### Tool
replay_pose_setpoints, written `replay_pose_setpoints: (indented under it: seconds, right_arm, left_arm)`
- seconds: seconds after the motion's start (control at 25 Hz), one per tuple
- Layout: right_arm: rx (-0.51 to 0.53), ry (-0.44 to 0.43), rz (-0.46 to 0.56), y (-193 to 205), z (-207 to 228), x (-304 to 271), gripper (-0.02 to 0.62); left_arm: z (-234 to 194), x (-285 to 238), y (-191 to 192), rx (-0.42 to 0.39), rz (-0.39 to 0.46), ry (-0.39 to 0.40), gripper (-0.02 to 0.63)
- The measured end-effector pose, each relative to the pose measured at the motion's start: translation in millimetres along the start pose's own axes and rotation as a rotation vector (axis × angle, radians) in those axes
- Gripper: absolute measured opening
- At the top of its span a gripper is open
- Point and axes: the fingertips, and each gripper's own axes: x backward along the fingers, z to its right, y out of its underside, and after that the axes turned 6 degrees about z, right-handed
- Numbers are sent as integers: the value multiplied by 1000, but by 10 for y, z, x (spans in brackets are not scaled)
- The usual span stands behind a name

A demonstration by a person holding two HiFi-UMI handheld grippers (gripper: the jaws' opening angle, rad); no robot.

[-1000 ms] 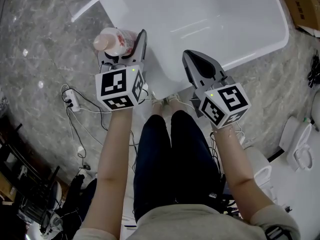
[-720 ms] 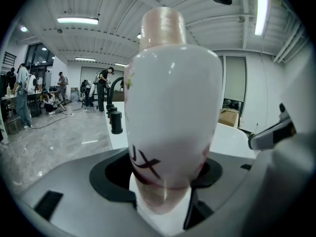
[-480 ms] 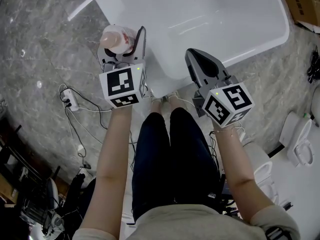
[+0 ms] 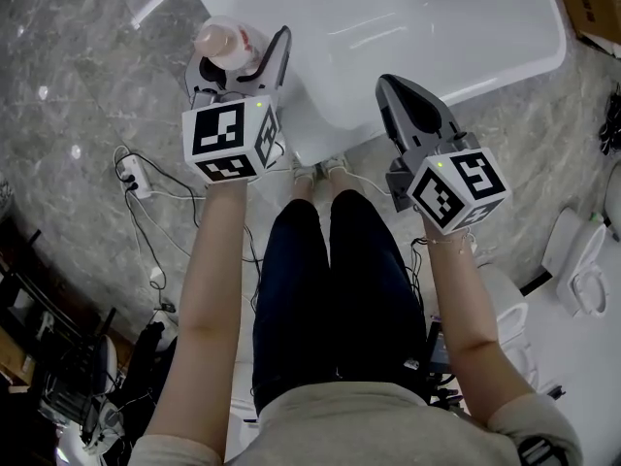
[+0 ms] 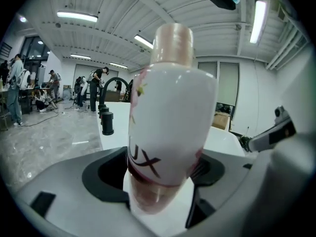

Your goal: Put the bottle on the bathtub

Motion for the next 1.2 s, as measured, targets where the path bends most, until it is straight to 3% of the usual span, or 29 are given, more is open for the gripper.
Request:
replay_pose_setpoints:
  seconds: [0.08, 0.32, 0.52, 0.76, 1.08, 1.2]
  right_arm:
    - [-1, -2, 12, -63, -25, 52, -2]
    - [-1, -50, 15, -267, -274, 141, -2]
    - [34, -123, 32, -502, -672, 225, -2]
    - [76, -207, 32, -748, -1238, 364, -2]
    - [142, -247, 57, -1189, -1743, 536, -2]
    - [168, -257, 75, -1342, -1838, 628, -2]
  left_arm:
    - [18, 40, 4, 5, -26, 14, 340]
    - [-43, 304, -67, 155, -50, 29, 347]
    - [49, 701, -267, 205, -57, 115, 345]
    - [263, 1173, -743, 195, -19, 214, 333]
    - [328, 1671, -1467, 166, 53, 214, 111]
    - [331, 1813, -1664, 194, 76, 210, 18]
